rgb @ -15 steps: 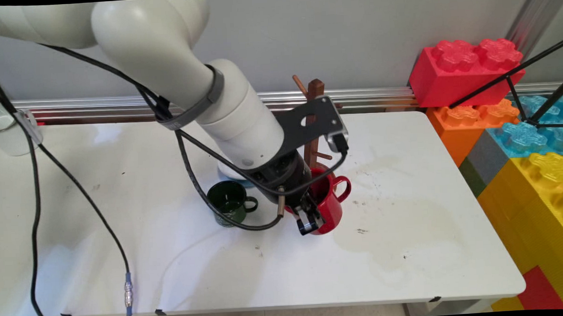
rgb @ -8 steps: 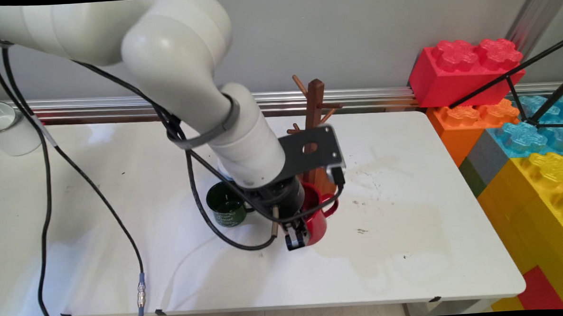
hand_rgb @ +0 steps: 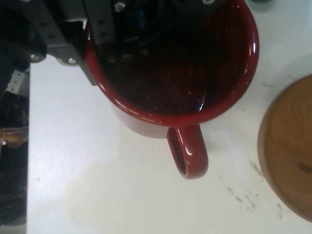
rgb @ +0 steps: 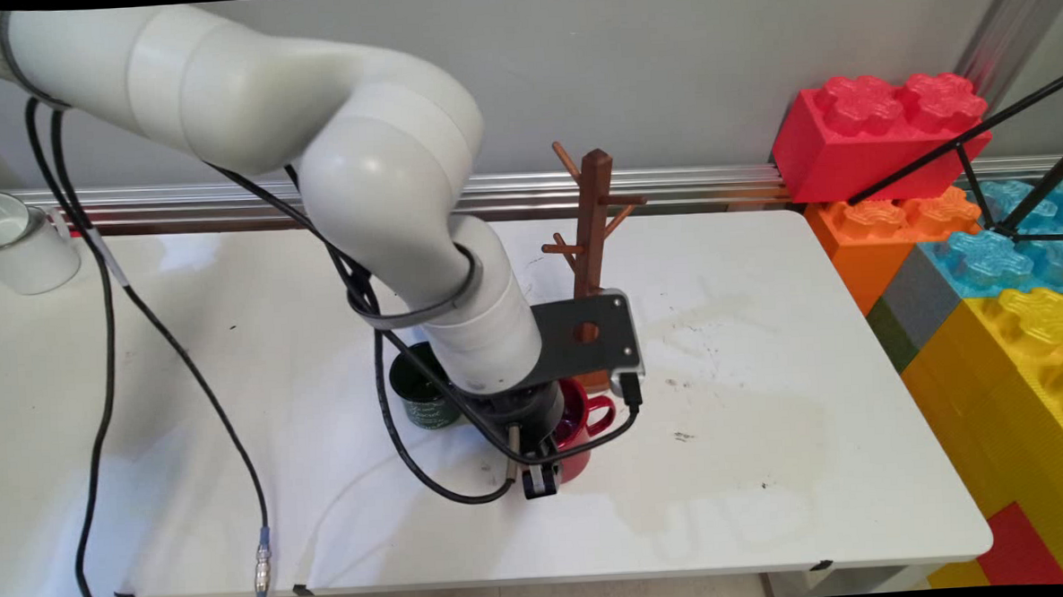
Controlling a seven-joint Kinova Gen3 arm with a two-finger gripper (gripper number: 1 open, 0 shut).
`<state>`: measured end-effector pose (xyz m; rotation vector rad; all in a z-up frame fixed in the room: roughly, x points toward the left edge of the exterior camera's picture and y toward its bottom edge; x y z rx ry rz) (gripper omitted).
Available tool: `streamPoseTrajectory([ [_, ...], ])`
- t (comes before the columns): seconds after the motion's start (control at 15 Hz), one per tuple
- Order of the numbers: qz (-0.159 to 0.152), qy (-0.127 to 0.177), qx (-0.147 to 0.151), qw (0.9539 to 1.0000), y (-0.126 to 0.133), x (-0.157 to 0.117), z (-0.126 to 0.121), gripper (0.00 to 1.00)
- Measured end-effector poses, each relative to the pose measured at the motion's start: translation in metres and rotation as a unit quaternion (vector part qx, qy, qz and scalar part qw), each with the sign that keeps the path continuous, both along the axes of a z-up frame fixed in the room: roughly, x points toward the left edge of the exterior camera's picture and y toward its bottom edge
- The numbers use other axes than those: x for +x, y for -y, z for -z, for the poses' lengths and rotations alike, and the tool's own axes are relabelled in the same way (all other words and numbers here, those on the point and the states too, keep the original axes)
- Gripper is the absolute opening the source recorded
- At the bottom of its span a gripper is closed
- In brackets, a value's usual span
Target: Place the picked object on the table
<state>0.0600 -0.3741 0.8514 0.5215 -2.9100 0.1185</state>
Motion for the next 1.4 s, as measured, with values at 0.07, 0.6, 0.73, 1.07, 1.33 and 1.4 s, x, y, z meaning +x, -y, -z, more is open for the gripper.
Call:
streamPoseTrajectory([
  [0.07, 0.001, 0.004, 0.000, 1.0000, 0.001, -0.001, 0.003, 0.00],
  [0.6, 0.005, 0.020, -0.003, 0.9998, 0.004, -0.003, 0.020, 0.00],
  [0.73, 0.007, 0.022, -0.005, 0.9997, 0.005, -0.003, 0.022, 0.00],
  [1.07, 0.011, 0.027, -0.008, 0.9995, 0.006, -0.002, 0.027, 1.00],
  [1.33, 0.010, 0.028, -0.010, 0.9995, 0.007, 0.001, 0.026, 1.00],
  [1.4, 0.009, 0.027, -0.011, 0.9995, 0.008, 0.002, 0.024, 1.00],
])
